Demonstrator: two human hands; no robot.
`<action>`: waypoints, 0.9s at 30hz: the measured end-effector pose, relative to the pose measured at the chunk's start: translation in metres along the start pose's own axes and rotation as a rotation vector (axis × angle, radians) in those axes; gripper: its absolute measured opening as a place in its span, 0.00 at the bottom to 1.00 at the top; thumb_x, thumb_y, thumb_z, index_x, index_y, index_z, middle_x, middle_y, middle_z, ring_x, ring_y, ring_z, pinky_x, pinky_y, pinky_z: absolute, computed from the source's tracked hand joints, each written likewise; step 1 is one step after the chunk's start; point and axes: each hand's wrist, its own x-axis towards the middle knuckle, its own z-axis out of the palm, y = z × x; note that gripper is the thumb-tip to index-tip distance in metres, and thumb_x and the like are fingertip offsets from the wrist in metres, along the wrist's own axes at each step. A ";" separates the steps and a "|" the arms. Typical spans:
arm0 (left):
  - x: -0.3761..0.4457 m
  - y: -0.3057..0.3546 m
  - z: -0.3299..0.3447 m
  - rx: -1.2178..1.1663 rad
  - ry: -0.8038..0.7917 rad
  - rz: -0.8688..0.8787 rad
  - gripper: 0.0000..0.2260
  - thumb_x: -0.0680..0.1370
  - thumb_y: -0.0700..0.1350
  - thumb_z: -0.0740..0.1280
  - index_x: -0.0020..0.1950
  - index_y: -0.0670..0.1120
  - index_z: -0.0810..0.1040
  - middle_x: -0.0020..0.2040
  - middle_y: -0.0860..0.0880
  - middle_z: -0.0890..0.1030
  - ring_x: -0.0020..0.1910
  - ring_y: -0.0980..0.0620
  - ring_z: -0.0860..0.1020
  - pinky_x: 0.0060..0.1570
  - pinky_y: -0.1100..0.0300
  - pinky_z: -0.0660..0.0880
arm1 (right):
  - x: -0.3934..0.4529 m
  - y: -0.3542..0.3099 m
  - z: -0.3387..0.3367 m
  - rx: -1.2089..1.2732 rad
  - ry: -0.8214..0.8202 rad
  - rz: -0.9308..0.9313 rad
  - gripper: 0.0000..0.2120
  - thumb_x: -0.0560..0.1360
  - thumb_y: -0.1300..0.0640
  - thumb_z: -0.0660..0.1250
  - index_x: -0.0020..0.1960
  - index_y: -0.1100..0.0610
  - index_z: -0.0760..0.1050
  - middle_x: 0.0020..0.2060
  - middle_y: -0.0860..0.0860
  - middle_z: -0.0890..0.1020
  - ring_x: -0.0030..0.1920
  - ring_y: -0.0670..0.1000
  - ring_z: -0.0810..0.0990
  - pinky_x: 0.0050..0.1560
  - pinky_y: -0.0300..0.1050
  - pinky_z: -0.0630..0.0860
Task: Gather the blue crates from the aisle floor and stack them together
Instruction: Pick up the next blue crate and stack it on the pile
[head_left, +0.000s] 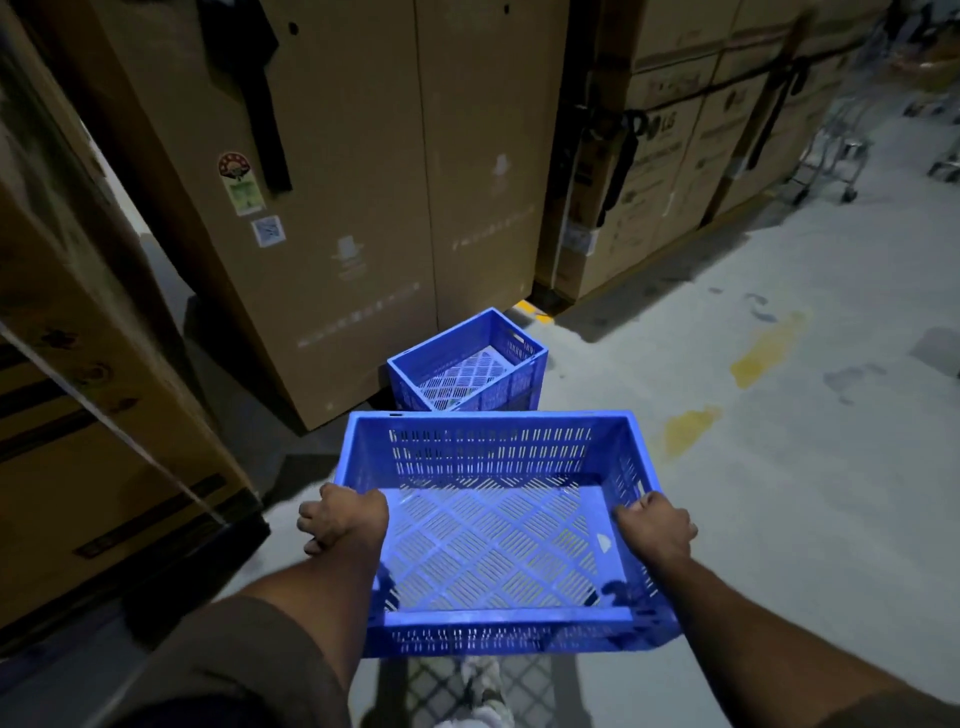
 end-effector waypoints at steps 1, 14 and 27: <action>0.010 0.013 0.010 -0.006 -0.006 -0.002 0.22 0.72 0.49 0.69 0.63 0.41 0.73 0.65 0.35 0.68 0.66 0.36 0.66 0.63 0.41 0.67 | 0.018 -0.011 0.000 -0.014 -0.002 -0.002 0.10 0.68 0.50 0.68 0.43 0.56 0.74 0.46 0.60 0.80 0.55 0.62 0.75 0.55 0.48 0.67; 0.097 0.175 0.072 -0.068 0.097 -0.167 0.17 0.72 0.45 0.69 0.58 0.40 0.74 0.64 0.34 0.68 0.65 0.36 0.66 0.63 0.42 0.66 | 0.225 -0.163 0.007 -0.142 -0.085 -0.150 0.12 0.68 0.49 0.68 0.46 0.57 0.77 0.46 0.60 0.82 0.54 0.61 0.78 0.58 0.49 0.69; 0.129 0.265 0.176 -0.179 0.277 -0.384 0.19 0.74 0.46 0.69 0.62 0.40 0.72 0.64 0.33 0.70 0.66 0.36 0.67 0.65 0.47 0.64 | 0.427 -0.270 0.055 -0.200 -0.278 -0.511 0.07 0.69 0.53 0.71 0.42 0.56 0.76 0.36 0.50 0.74 0.54 0.62 0.77 0.59 0.50 0.68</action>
